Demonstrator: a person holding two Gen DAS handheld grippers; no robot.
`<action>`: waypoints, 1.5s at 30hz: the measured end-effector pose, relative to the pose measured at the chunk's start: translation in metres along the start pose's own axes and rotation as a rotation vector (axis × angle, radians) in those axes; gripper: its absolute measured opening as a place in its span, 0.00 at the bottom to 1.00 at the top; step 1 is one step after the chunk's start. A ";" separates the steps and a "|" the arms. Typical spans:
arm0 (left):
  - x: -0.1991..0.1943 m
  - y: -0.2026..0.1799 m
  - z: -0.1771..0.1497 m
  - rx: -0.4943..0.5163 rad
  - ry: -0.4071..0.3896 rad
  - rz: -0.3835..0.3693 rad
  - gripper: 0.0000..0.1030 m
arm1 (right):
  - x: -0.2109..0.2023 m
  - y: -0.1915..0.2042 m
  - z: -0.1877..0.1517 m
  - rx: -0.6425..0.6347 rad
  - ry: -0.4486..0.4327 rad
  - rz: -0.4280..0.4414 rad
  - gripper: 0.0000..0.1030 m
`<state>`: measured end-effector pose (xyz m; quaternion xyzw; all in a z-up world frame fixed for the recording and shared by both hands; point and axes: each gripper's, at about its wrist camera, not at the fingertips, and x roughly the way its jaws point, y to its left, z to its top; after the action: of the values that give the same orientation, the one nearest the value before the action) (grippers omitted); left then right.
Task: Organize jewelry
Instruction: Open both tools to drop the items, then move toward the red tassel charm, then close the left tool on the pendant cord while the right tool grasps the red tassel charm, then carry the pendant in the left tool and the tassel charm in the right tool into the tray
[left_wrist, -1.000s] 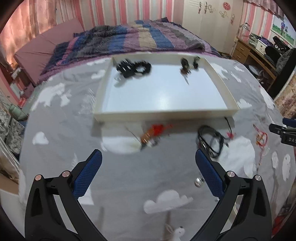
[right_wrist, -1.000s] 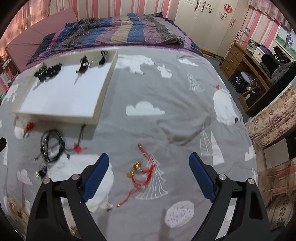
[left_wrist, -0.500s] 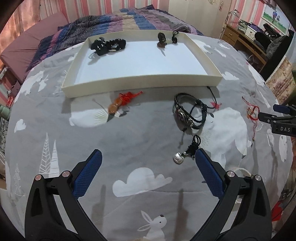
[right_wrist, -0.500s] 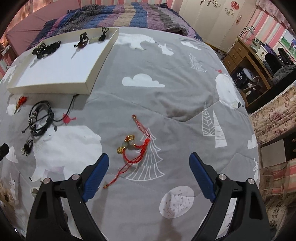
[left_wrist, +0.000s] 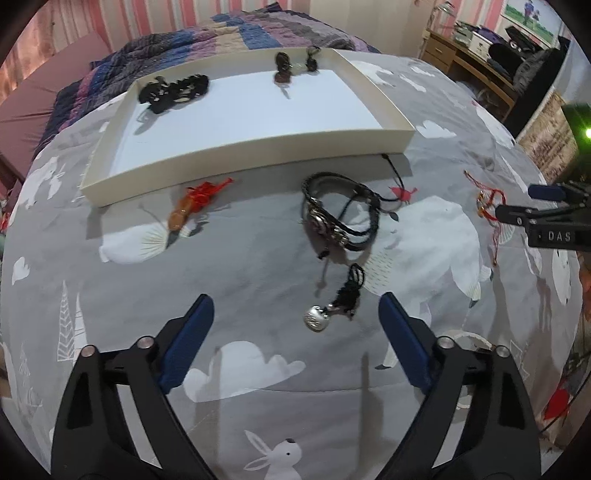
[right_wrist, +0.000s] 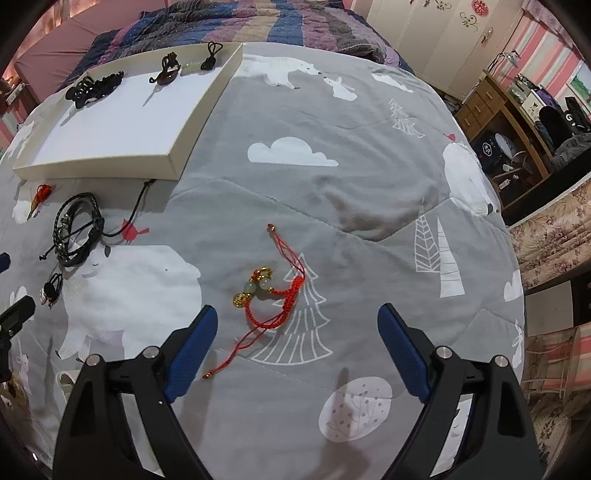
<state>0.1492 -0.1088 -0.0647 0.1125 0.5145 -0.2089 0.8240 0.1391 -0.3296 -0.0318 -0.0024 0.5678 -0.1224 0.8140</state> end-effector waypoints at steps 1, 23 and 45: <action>0.001 -0.001 0.000 0.003 0.002 -0.003 0.84 | 0.000 -0.001 0.001 0.004 0.000 0.004 0.86; 0.025 -0.025 0.008 0.066 0.077 -0.041 0.41 | 0.026 -0.005 0.007 0.060 0.065 0.126 0.39; 0.023 -0.023 0.011 0.060 0.091 -0.023 0.09 | 0.025 0.000 0.011 0.039 0.051 0.111 0.12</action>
<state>0.1565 -0.1386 -0.0794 0.1408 0.5460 -0.2284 0.7936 0.1579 -0.3363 -0.0511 0.0479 0.5851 -0.0879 0.8047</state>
